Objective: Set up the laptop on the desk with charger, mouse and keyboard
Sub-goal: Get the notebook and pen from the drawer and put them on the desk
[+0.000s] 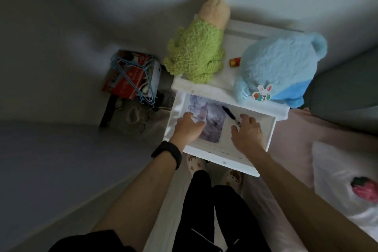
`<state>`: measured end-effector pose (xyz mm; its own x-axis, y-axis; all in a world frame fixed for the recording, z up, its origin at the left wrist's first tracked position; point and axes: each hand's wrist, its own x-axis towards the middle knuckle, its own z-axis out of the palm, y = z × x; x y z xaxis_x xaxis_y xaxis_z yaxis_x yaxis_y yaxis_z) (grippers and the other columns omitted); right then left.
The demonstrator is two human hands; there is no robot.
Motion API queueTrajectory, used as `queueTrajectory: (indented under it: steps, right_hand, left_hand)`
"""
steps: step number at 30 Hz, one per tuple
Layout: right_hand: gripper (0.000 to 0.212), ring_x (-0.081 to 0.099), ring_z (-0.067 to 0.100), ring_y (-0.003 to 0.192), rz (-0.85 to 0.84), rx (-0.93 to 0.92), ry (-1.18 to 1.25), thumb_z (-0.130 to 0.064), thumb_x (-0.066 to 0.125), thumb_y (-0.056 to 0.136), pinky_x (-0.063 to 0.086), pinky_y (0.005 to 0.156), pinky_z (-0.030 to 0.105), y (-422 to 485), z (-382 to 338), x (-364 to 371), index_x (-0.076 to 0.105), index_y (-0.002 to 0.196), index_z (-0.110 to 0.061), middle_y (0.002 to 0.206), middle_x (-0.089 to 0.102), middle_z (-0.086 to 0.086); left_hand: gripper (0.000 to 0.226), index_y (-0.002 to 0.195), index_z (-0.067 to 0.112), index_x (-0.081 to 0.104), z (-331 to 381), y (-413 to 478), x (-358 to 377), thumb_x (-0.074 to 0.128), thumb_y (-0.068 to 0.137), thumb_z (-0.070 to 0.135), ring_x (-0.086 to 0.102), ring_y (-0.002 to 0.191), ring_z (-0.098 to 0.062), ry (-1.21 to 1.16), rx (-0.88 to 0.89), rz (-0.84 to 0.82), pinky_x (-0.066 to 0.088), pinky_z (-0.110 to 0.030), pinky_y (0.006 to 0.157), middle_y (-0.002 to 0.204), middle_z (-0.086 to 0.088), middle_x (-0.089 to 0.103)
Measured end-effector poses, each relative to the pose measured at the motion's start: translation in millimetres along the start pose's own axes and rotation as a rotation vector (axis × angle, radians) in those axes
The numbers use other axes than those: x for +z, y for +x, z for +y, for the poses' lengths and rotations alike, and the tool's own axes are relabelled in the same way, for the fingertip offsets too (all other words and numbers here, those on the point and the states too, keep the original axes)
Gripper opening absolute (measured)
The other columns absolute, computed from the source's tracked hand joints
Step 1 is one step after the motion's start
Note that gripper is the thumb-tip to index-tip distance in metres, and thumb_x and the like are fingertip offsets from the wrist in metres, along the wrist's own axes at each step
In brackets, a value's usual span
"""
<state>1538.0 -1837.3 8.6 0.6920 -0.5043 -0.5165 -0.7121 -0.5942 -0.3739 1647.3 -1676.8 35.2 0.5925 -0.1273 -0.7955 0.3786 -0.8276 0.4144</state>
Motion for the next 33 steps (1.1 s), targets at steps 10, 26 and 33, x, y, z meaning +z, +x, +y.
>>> queueTrajectory:
  steps: [10, 26, 33]
  right_hand:
    - [0.031, 0.059, 0.038, 0.103, -0.015, 0.049, -0.156, -0.033, 0.043, 0.103, 0.047, 0.079, 0.041, 20, 8, 34, 0.050, 0.121, -0.009, 0.116, 0.057, 0.016]
    - [0.030, 0.067, 0.034, 0.085, -0.176, 0.385, 0.460, -0.031, 0.053, 0.099, 0.058, 0.082, 0.044, 13, 19, 29, 0.072, 0.095, -0.008, 0.092, 0.072, 0.017]
    - [0.017, 0.048, 0.020, 0.052, -0.296, 0.629, 1.132, -0.009, 0.060, 0.093, 0.038, 0.050, 0.029, -38, 5, -14, 0.069, 0.088, 0.004, 0.070, 0.061, 0.013]
  left_hand:
    - [0.063, 0.146, 0.002, 0.032, -13, 41, 7, 0.058, 0.094, 0.029, 0.056, 0.117, -0.031, -0.014, -0.134, 0.096, 0.042, -0.030, 0.080, 0.140, -0.017, 0.050]
    - [0.042, 0.122, 0.006, 0.059, -6, 45, -5, 0.052, 0.100, 0.041, 0.050, 0.058, -0.023, -0.065, -0.132, -0.059, 0.041, -0.029, 0.054, 0.071, -0.009, 0.054]
    - [0.037, 0.068, 0.012, 0.048, 3, 2, -38, 0.063, 0.096, 0.031, 0.036, 0.048, -0.015, -0.185, -0.168, -0.089, 0.027, -0.026, 0.047, 0.056, -0.003, 0.043]
